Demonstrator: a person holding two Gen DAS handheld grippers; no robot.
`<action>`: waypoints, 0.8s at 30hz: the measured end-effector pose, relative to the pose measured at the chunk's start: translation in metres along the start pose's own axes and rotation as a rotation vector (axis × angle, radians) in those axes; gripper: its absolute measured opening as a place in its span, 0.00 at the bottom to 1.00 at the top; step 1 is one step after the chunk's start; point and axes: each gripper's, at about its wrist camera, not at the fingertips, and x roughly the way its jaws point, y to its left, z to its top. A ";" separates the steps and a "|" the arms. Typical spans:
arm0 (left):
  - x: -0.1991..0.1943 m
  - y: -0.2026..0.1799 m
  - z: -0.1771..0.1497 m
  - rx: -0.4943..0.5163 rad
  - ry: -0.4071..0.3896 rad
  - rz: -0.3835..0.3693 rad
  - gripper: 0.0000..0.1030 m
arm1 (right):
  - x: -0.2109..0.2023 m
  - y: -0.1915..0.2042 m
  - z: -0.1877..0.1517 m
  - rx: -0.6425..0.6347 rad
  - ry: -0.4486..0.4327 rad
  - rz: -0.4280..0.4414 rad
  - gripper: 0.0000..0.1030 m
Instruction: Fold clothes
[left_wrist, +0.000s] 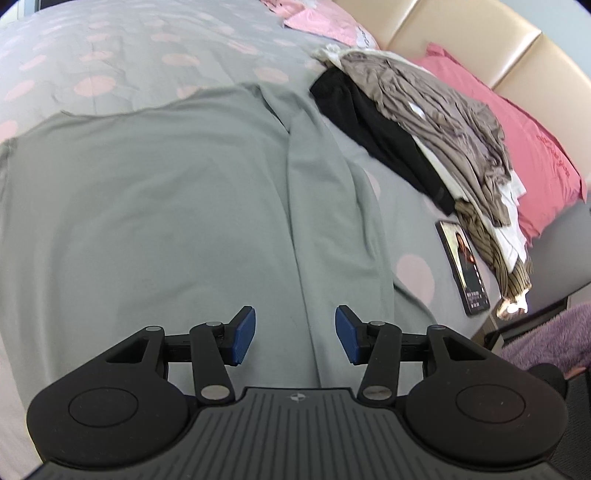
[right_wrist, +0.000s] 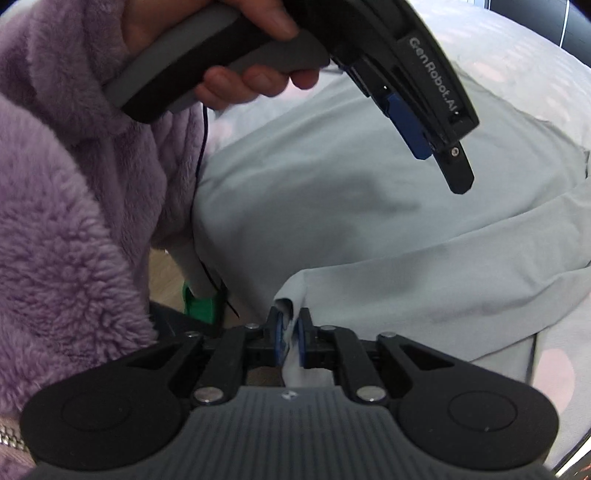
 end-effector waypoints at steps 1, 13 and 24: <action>0.002 -0.002 -0.002 0.005 0.007 -0.003 0.45 | 0.000 -0.003 0.000 0.011 0.004 0.003 0.17; 0.016 -0.004 -0.003 0.003 0.036 0.009 0.45 | -0.009 -0.039 -0.006 0.117 -0.009 -0.229 0.43; 0.044 -0.018 -0.014 0.080 0.130 0.015 0.37 | 0.008 -0.056 -0.008 0.135 0.066 -0.277 0.51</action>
